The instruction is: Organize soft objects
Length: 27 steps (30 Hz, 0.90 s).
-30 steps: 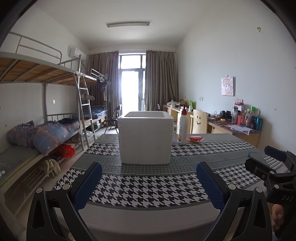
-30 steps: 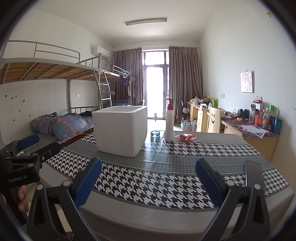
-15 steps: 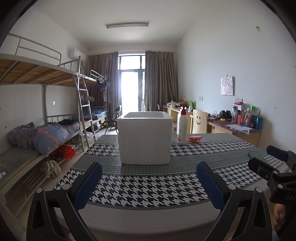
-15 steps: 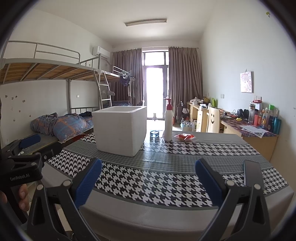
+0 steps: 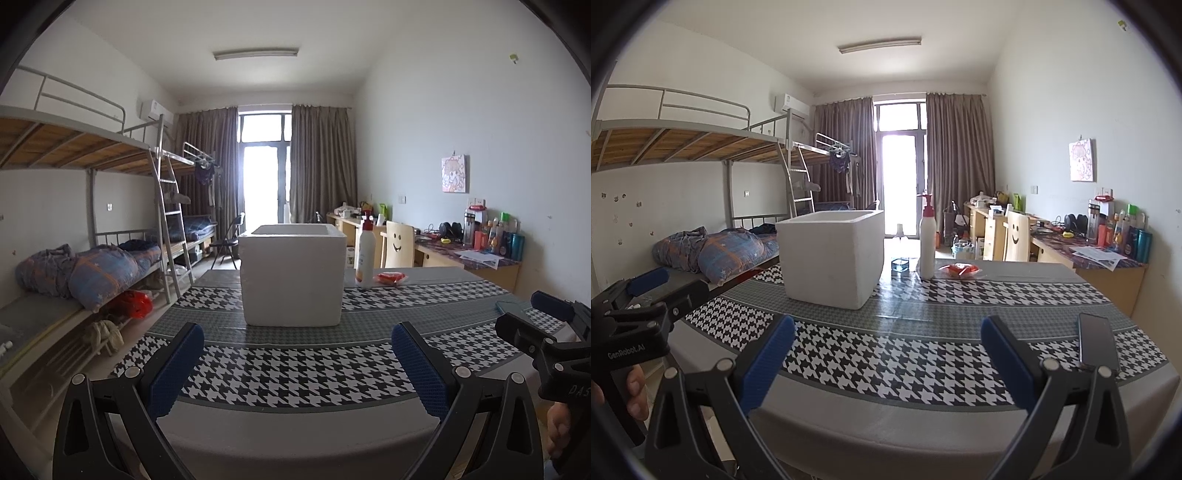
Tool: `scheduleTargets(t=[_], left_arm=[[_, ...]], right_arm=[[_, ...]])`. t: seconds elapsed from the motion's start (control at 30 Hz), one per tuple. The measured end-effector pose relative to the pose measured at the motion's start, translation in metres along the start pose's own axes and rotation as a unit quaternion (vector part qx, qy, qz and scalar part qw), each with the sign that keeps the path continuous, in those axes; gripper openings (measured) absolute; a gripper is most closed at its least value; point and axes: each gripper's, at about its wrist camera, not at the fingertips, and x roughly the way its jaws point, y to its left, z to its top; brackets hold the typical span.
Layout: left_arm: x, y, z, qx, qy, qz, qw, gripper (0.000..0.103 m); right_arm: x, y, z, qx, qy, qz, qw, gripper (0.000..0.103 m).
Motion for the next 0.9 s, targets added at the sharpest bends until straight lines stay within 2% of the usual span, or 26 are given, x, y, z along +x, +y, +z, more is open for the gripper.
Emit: scheduleTargets(t=[0.9], left_arm=[[-0.018,-0.003,-0.001,0.008,-0.013,0.004,0.9999,0.102]], right_arm=[[-0.013,0.007,-0.005,-0.003,-0.012,-0.001,1.0,0.102]])
